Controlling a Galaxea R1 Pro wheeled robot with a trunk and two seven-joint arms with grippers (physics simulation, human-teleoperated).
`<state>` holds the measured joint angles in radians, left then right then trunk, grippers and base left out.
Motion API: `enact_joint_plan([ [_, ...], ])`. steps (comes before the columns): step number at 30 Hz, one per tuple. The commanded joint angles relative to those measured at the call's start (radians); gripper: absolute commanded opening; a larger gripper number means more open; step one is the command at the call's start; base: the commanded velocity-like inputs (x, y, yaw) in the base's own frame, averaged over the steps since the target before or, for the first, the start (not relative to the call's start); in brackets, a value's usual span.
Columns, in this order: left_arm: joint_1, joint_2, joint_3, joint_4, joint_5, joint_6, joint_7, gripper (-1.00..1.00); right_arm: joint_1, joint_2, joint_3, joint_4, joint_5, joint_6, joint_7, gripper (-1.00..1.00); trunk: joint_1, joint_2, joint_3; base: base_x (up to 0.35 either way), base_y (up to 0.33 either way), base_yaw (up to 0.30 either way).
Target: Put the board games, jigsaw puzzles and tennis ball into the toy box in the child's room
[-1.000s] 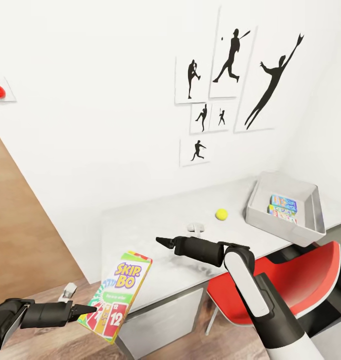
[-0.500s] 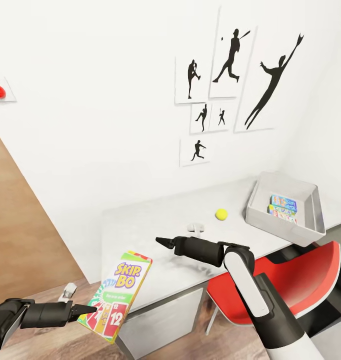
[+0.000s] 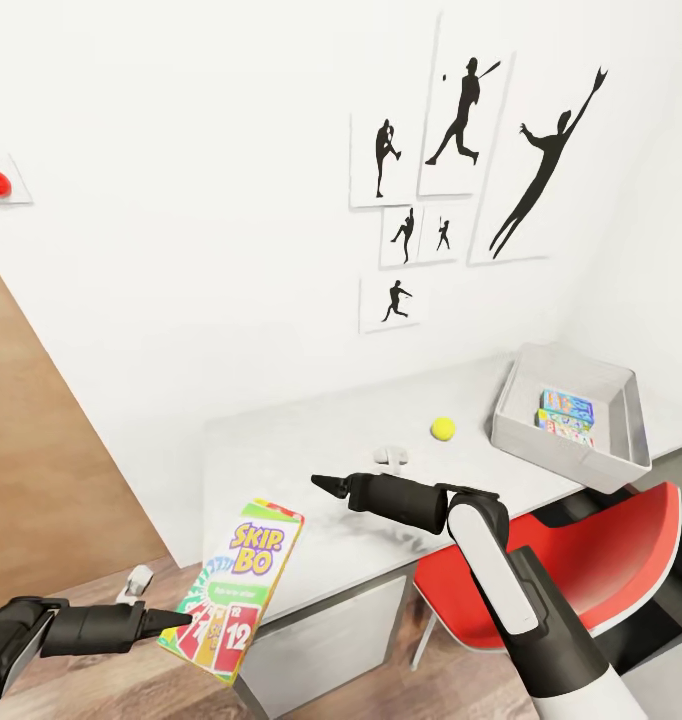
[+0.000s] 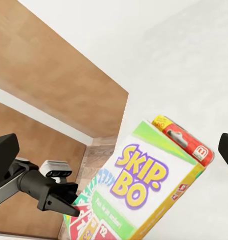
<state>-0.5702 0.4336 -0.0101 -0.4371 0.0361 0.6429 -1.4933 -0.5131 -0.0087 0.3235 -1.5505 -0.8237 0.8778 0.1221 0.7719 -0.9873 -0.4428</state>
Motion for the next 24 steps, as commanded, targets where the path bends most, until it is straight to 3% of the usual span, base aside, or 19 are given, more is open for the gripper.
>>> enact_joint_plan([
  [1, 0.000, 0.000, -0.001, 0.000, 0.001, 0.009, -0.003, -1.00, -0.001, 0.000, 0.000, 0.000, 0.008, 0.003, 0.007, 1.00, 0.000, -0.001, -0.001, 0.000, 0.000, 0.000],
  [6, 0.000, 0.001, -0.002, -0.026, 0.001, 0.012, -0.007, -1.00, -0.001, 0.000, 0.000, 0.000, 0.008, 0.003, 0.007, 1.00, 0.000, -0.001, -0.001, 0.000, 0.000, 0.000],
  [24, 0.000, 0.001, -0.003, -0.050, 0.001, 0.020, -0.010, -1.00, -0.001, 0.001, 0.002, 0.001, 0.010, 0.001, 0.006, 1.00, -0.069, 0.125, 0.055, 0.000, 0.000, 0.000],
])
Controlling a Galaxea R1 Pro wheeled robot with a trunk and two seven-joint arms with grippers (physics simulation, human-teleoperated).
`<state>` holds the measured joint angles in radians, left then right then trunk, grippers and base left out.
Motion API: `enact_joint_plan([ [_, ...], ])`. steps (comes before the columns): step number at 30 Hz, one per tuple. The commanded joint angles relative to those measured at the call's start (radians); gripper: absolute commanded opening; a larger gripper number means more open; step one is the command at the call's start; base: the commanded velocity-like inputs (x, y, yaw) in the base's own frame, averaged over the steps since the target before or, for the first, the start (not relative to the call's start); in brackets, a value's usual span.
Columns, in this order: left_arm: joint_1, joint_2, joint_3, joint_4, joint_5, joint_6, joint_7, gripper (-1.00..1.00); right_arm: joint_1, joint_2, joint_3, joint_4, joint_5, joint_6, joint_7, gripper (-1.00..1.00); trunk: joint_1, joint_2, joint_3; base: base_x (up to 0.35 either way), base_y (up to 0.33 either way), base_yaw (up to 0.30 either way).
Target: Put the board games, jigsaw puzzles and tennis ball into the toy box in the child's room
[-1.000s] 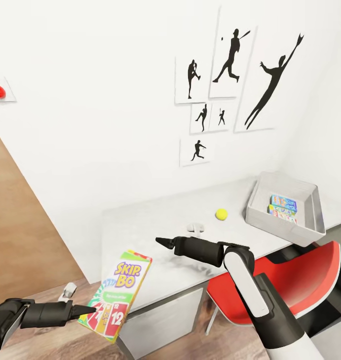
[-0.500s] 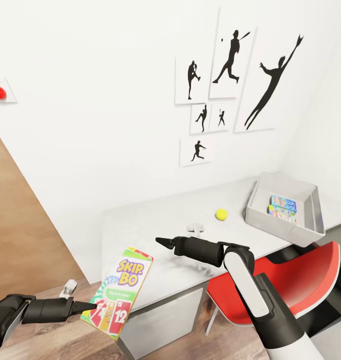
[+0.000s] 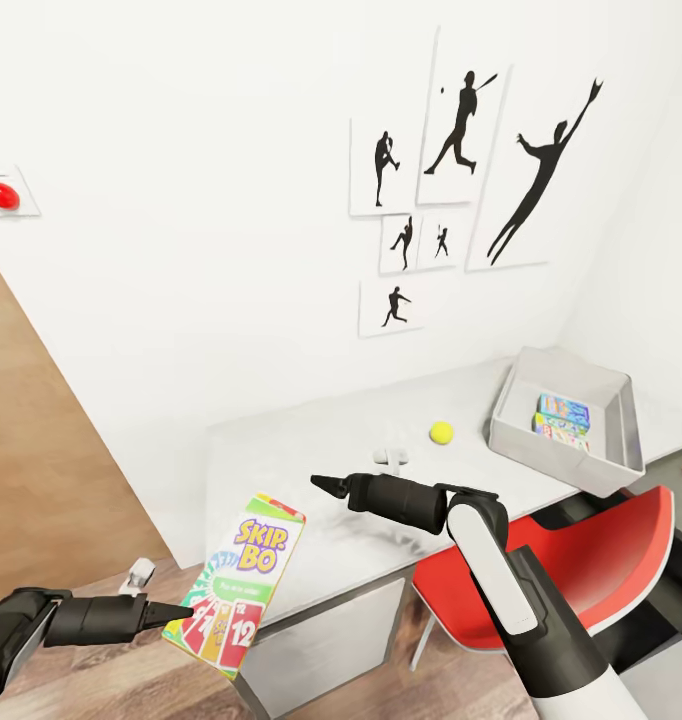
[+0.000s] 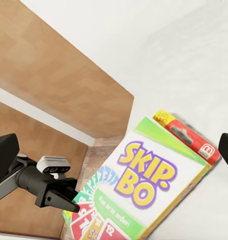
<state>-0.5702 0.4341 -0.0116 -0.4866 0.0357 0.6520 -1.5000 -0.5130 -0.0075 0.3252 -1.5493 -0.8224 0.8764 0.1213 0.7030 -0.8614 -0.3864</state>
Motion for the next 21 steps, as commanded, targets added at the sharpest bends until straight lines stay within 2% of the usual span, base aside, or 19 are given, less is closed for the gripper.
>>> enact_joint_plan([
  [1, 0.000, 0.001, -0.001, -0.001, 0.001, 0.011, -0.003, -1.00, -0.001, 0.000, 0.001, 0.000, 0.009, 0.002, 0.007, 1.00, -0.004, 0.006, 0.002, 0.000, 0.000, 0.000],
  [16, 0.000, 0.004, 0.000, -0.004, 0.002, 0.012, -0.003, -1.00, -0.001, -0.001, -0.002, 0.002, 0.007, 0.000, 0.005, 1.00, -0.061, 0.111, 0.049, 0.000, 0.000, 0.000],
  [21, 0.000, 0.007, 0.001, -0.010, 0.003, 0.012, -0.004, -1.00, -0.001, -0.003, 0.001, 0.001, 0.006, -0.078, 0.006, 1.00, -0.080, 0.146, 0.065, 0.000, 0.000, 0.000],
])
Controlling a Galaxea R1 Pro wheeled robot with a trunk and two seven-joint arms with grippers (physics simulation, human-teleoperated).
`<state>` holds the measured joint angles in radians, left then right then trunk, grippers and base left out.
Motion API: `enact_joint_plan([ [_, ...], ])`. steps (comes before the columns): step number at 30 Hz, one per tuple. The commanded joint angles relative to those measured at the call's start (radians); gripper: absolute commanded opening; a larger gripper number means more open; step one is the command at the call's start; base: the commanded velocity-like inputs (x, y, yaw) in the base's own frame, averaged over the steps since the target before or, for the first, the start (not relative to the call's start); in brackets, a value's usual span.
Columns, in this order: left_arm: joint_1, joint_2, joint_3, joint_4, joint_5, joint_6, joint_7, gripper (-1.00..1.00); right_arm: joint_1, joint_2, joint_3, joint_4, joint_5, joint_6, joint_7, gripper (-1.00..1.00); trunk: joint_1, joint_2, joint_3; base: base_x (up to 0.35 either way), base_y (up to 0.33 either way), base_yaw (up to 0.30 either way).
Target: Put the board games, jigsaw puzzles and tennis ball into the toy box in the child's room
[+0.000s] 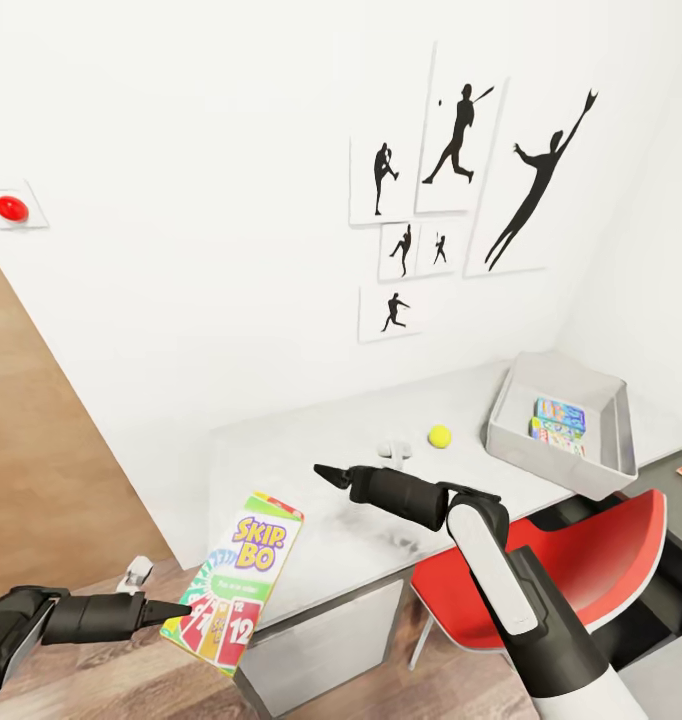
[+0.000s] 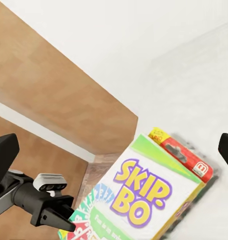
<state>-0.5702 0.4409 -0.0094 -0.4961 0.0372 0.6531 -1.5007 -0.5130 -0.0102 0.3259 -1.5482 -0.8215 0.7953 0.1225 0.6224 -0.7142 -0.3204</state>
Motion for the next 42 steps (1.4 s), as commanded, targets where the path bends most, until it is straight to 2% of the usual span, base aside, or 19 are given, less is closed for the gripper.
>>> enact_joint_plan([
  [1, 0.000, 0.001, -0.001, -0.003, 0.001, 0.011, -0.003, -1.00, -0.001, -0.002, 0.000, 0.000, 0.005, 0.000, 0.005, 1.00, -0.004, 0.006, 0.002, 0.000, 0.000, 0.000],
  [3, 0.000, 0.001, -0.001, -0.006, 0.001, 0.011, -0.010, -1.00, -0.001, -0.005, 0.001, 0.000, 0.005, -0.002, 0.005, 1.00, -0.011, 0.020, 0.008, 0.000, 0.000, 0.000],
  [8, 0.000, 0.004, -0.003, -0.009, -0.001, 0.010, -0.070, -1.00, -0.001, -0.003, 0.001, 0.000, 0.007, -0.004, 0.002, 1.00, -0.031, 0.055, 0.024, 0.000, 0.000, 0.000],
  [13, 0.000, 0.010, -0.003, -0.021, -0.001, 0.011, -0.070, -1.00, -0.001, -0.009, -0.005, -0.005, -0.003, 0.005, 0.007, 1.00, -0.050, 0.090, 0.039, 0.000, 0.000, 0.000],
  [17, 0.000, 0.027, 0.001, -0.025, 0.002, 0.020, -0.070, -1.00, 0.000, -0.010, -0.007, -0.011, -0.006, 0.009, 0.007, 1.00, -0.065, 0.118, 0.052, 0.000, 0.000, 0.000],
  [19, -0.004, 0.046, 0.004, -0.051, 0.007, 0.080, -0.070, -1.00, -0.001, -0.014, -0.011, -0.012, -0.007, 0.010, 0.009, 1.00, -0.073, 0.132, 0.058, 0.000, 0.000, 0.000],
  [22, -0.012, 0.066, 0.004, -0.153, 0.010, 0.186, -0.070, -1.00, 0.005, -0.016, -0.035, -0.008, -0.006, 0.011, 0.013, 1.00, -0.084, 0.153, 0.068, 0.000, 0.000, 0.000],
  [27, -0.013, 0.071, 0.015, -0.215, 0.013, 0.224, -0.070, -1.00, 0.020, -0.017, -0.104, -0.004, -0.008, 0.008, 0.034, 1.00, -0.103, 0.188, 0.083, 0.000, 0.000, 0.000],
  [29, -0.013, 0.073, 0.032, -0.221, 0.014, 0.227, -0.070, -1.00, 0.031, -0.017, -0.118, -0.003, -0.008, 0.005, 0.047, 1.00, -0.111, 0.202, 0.090, 0.000, 0.000, 0.000],
  [34, -0.013, 0.076, 0.121, -0.224, 0.013, 0.230, -0.070, -1.00, 0.048, -0.017, -0.129, -0.003, -0.008, 0.001, 0.064, 1.00, -0.130, 0.237, 0.109, 0.000, 0.000, -0.032],
  [37, -0.013, 0.077, 0.138, -0.225, 0.012, 0.230, -0.070, -1.00, 0.055, -0.016, -0.131, -0.006, -0.008, 0.000, 0.071, 1.00, -0.142, 0.258, 0.123, 0.000, 0.000, -0.071],
  [42, -0.013, 0.078, 0.144, -0.225, 0.012, 0.230, -0.070, -1.00, 0.057, -0.016, -0.129, -0.008, -0.008, -0.002, 0.090, 1.00, -0.161, 0.293, 0.146, 0.000, 0.000, -0.077],
])
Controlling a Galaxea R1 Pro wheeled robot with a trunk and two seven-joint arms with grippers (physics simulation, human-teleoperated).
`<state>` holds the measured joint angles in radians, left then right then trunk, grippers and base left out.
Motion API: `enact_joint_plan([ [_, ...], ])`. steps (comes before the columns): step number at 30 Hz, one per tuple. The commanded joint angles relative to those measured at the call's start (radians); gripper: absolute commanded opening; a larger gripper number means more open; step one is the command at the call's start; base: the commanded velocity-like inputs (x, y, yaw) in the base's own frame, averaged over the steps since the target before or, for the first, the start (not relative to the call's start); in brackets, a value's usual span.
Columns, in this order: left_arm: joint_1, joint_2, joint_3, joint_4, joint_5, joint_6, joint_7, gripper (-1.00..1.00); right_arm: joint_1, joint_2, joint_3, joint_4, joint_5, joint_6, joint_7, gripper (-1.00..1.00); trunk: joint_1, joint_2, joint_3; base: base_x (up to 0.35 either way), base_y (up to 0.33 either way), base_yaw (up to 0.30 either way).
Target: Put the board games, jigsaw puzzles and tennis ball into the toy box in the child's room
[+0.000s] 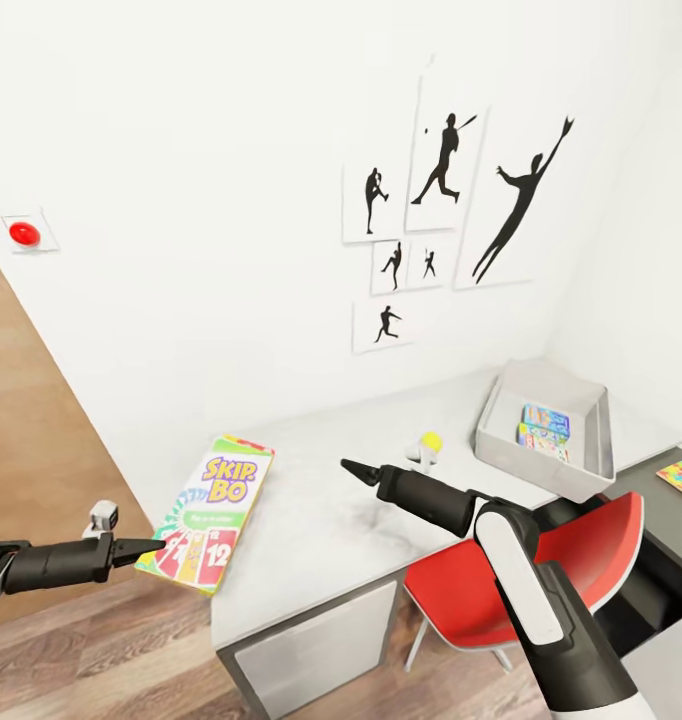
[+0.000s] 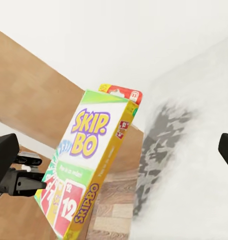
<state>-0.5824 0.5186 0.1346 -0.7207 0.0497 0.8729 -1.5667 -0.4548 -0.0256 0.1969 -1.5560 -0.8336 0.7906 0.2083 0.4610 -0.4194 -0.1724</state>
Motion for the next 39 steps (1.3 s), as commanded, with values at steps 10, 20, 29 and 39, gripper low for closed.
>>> enact_joint_plan([
  [10, -0.001, 0.000, 0.003, 0.000, -0.001, 0.011, -0.004, -1.00, 0.000, 0.000, 0.001, 0.000, 0.005, -0.020, 0.023, 1.00, -0.011, 0.019, 0.023, -0.039, 0.000, -0.072],
  [20, -0.001, 0.000, 0.003, 0.000, -0.001, 0.011, -0.004, -1.00, 0.001, 0.001, 0.002, 0.000, 0.005, -0.024, 0.024, 1.00, -0.011, 0.019, 0.039, -0.128, 0.000, -0.026],
  [29, -0.001, 0.001, 0.003, 0.000, -0.001, 0.011, -0.004, -1.00, 0.011, 0.000, 0.001, -0.001, 0.005, -0.024, 0.030, 1.00, -0.011, 0.019, 0.053, -0.003, 0.000, 0.000],
  [39, -0.001, 0.000, 0.005, 0.000, -0.001, 0.011, -0.004, -1.00, 0.013, -0.001, -0.004, -0.003, 0.007, -0.025, 0.054, 1.00, -0.011, 0.019, 0.069, -0.112, 0.000, 0.000],
])
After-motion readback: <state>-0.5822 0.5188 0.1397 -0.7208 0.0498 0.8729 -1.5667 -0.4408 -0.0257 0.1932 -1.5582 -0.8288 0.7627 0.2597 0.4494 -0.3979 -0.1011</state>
